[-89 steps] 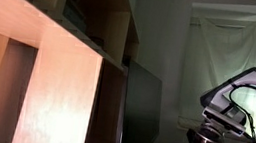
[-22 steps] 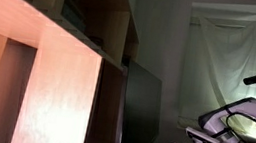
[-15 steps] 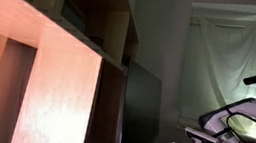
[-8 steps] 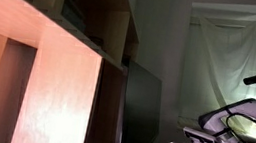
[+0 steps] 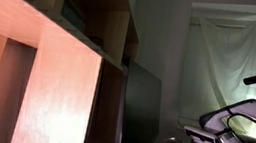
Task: Pick up the can and place it upright on the table
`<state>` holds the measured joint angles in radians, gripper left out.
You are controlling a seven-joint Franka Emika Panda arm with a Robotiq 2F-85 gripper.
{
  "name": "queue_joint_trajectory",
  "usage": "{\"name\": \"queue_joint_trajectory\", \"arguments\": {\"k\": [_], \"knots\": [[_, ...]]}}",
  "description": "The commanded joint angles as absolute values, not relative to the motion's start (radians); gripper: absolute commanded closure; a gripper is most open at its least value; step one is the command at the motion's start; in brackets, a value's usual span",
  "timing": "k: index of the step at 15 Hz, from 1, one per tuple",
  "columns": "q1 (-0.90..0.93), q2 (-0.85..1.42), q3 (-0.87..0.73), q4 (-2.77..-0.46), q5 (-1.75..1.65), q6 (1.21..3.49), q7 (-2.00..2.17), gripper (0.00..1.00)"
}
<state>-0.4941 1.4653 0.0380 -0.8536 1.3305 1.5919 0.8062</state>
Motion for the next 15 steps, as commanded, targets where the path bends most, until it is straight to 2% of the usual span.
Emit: {"name": "queue_joint_trajectory", "arguments": {"k": [1, 15], "knots": [[-0.515, 1.465, 0.064, -0.853, 1.353, 1.543, 0.776, 0.94], [-0.52, 1.467, 0.063, -0.858, 1.363, 1.518, 0.618, 0.94]]}}
